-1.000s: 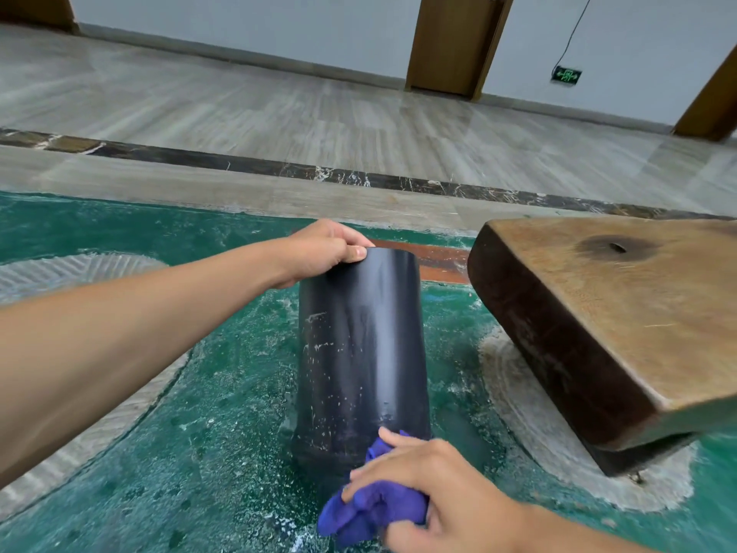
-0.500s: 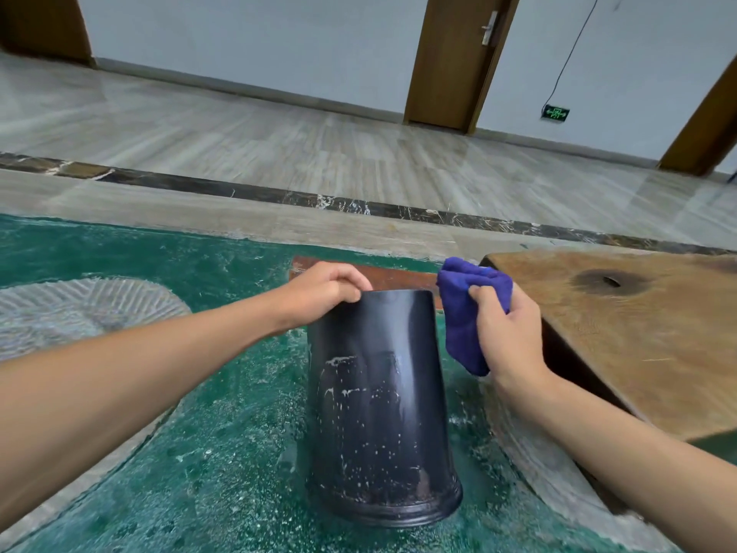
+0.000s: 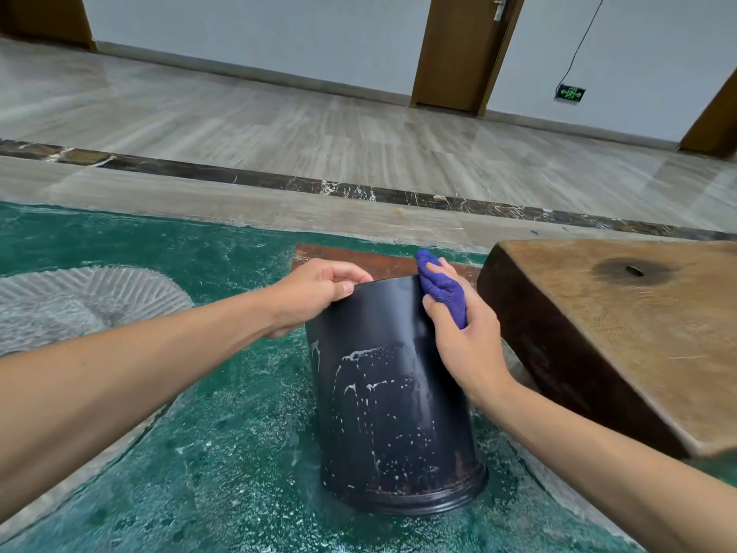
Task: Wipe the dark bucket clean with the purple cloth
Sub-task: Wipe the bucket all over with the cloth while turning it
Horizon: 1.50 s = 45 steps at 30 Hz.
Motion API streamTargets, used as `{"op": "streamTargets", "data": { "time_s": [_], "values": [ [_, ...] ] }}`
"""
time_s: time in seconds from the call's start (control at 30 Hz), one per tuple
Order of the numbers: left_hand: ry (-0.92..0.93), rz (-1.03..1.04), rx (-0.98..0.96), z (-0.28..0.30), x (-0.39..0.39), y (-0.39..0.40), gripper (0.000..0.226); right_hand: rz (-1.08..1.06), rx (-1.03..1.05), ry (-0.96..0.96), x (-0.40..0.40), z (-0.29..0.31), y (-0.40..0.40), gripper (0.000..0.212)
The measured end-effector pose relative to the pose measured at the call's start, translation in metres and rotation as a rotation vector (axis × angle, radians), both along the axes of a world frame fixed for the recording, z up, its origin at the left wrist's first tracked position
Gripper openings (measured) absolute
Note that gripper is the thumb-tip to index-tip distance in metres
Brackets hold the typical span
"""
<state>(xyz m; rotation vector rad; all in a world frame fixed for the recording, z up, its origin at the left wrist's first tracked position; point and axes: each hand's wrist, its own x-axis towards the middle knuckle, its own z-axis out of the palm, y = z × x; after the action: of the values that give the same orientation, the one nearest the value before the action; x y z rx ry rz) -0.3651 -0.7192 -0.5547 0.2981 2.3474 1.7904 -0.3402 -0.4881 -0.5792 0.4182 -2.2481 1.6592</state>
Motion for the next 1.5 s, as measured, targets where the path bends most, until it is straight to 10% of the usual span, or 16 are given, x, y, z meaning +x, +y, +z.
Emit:
{"op": "streamTargets", "data": {
  "time_s": [1.5],
  "values": [
    [-0.045, 0.183, 0.183, -0.009, -0.024, 0.017, 0.010, 0.198, 0.645, 0.242, 0.087, -0.057, 0.020, 0.045]
  ]
}}
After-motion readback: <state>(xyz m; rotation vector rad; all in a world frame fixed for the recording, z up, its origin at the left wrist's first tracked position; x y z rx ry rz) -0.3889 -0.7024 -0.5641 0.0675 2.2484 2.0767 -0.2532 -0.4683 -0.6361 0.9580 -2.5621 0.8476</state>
